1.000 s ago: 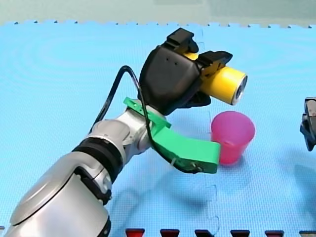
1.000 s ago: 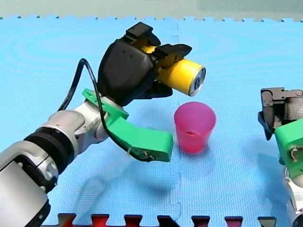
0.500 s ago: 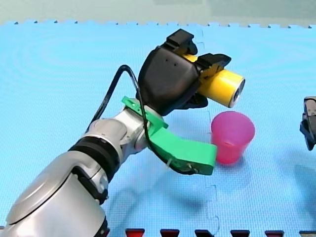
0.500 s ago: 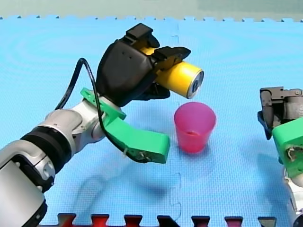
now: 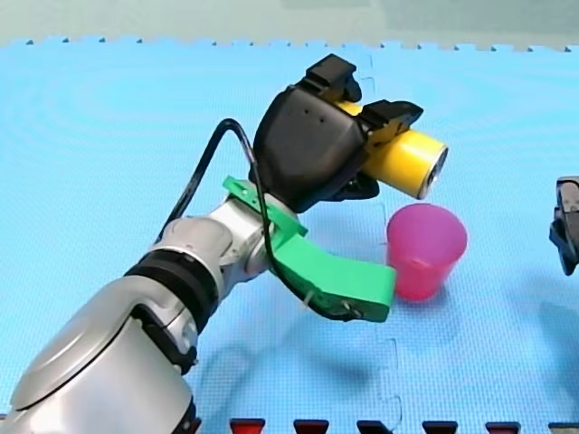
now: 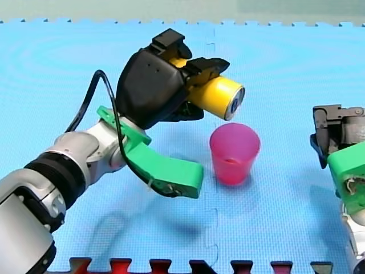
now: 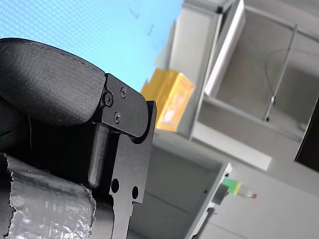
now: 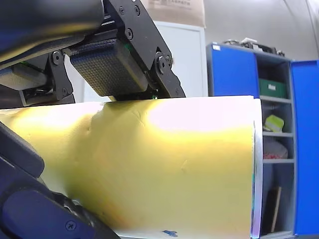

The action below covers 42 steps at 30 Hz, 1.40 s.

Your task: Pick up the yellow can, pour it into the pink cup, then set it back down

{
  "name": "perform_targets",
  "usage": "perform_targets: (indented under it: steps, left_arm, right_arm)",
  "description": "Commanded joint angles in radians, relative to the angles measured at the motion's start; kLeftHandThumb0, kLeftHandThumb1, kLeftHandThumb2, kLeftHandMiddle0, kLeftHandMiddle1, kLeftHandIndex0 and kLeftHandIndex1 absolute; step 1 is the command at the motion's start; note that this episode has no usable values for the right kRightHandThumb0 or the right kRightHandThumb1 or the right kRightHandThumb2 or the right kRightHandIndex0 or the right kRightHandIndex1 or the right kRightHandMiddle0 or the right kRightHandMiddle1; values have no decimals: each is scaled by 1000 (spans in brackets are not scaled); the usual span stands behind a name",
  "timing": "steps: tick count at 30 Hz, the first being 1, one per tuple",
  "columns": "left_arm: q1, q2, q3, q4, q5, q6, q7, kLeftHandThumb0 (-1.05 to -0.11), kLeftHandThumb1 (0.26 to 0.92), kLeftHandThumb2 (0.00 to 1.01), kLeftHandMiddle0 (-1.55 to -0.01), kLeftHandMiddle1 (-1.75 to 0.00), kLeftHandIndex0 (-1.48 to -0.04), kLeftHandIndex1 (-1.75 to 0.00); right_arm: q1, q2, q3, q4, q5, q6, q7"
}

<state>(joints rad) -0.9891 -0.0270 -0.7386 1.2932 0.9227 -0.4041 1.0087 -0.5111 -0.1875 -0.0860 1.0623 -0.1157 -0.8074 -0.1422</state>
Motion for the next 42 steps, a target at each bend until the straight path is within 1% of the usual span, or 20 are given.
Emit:
perform_targets:
  steps: [1, 11, 18, 24, 28, 37, 42]
  left_arm:
    - [-15, 1, -1, -3, 0, 6, 11, -278, 849, 2, -791, -1646, -1276, -21]
    - [-14, 4, -7, -3, 4, 10, 18, -271, 854, 2, -788, -1653, -1276, -26]
    - [-12, 5, -7, -3, 3, 6, 19, -268, 856, 1, -787, -1649, -1259, -19]
    - [-10, 6, -6, -4, 2, 4, 16, -271, 854, 0, -791, -1623, -1239, -8]
    - [-9, 6, -5, -5, 1, 3, 16, -272, 854, 0, -795, -1614, -1239, -8]
    - [-5, 4, -5, -6, -1, 2, 22, -271, 853, 0, -805, -1585, -1239, -6]
    - [-2, 4, 3, -8, -10, 1, 15, -270, 851, 0, -835, -1507, -1235, -3]
  right_arm:
    - [2, -7, -2, 4, 5, 1, 2]
    - [-2, -6, -5, 24, 10, -14, 7]
    - [-7, -6, -6, 35, 14, -20, 12]
    - [-8, -6, -6, 38, 15, -26, 15]
    - [-5, -7, -7, 37, 16, -30, 17]
    - [-5, -7, -9, 42, 17, -35, 18]
    - [-4, -7, -11, 41, 20, -38, 22]
